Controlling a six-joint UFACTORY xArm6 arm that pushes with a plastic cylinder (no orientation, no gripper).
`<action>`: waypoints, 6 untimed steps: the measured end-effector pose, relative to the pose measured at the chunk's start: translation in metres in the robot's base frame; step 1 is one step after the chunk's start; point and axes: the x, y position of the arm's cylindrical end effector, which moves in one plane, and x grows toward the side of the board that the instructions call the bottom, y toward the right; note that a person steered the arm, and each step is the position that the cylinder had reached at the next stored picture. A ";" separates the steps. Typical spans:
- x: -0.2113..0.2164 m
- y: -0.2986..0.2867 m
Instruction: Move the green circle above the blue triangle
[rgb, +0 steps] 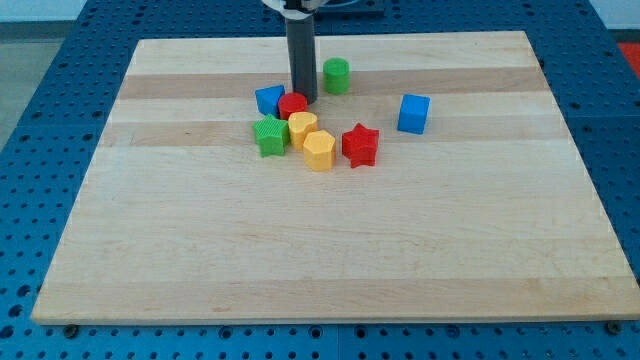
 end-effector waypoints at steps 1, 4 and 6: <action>0.001 0.037; -0.046 -0.039; -0.003 0.017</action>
